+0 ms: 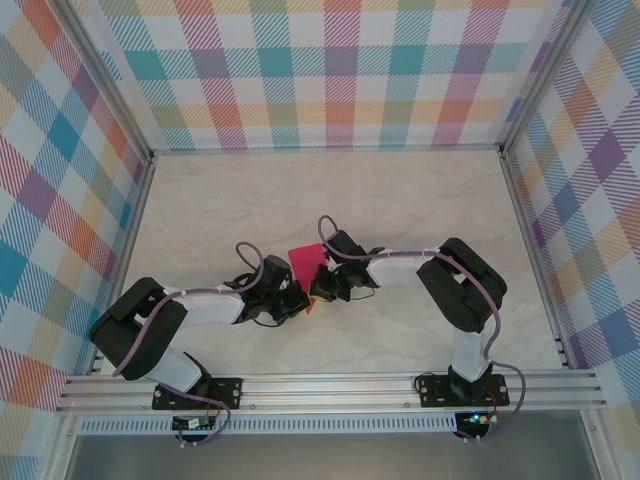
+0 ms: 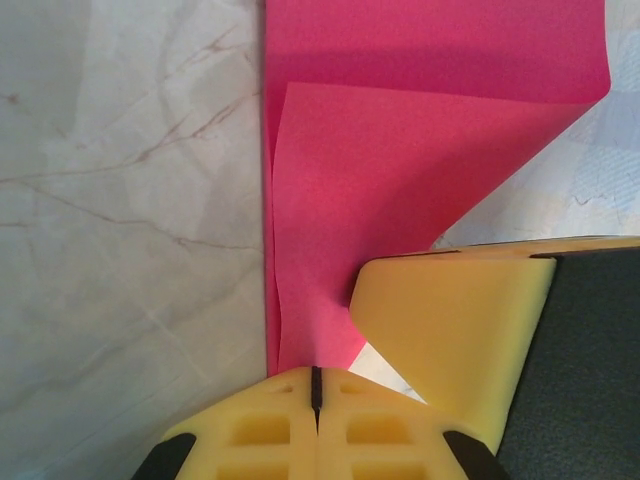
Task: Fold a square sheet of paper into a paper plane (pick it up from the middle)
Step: Third fold the triangle at the center of the table.
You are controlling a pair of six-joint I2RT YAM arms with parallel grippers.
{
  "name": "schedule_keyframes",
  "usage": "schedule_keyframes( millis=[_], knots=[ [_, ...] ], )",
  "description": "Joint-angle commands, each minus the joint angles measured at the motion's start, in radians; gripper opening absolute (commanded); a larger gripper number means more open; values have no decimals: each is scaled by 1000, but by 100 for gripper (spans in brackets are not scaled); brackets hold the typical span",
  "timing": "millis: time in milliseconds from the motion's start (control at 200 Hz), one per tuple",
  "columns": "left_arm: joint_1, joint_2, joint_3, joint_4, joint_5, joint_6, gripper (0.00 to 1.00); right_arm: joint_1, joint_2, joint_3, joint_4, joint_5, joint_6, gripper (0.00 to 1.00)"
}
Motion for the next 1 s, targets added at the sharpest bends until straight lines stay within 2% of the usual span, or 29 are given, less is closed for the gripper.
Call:
schedule_keyframes(
  millis=[0, 265, 450, 850, 995],
  knots=[
    [-20, 30, 9, -75, -44, 0, 0, -14, -1, -15, -19, 26, -28, 2],
    [-20, 26, 26, -243, -72, 54, 0, -44, 32, 52, -39, -33, -327, 4],
    [-21, 26, 51, -319, -84, 93, 0, -77, 40, 63, -9, -67, -452, 4],
    [-20, 23, 60, -347, -94, 114, 0, -207, 84, 104, 18, -52, -535, 4],
    [-21, 18, 60, -341, -96, 112, 0, -214, 1, 96, 27, -106, -536, 5]
  ],
)
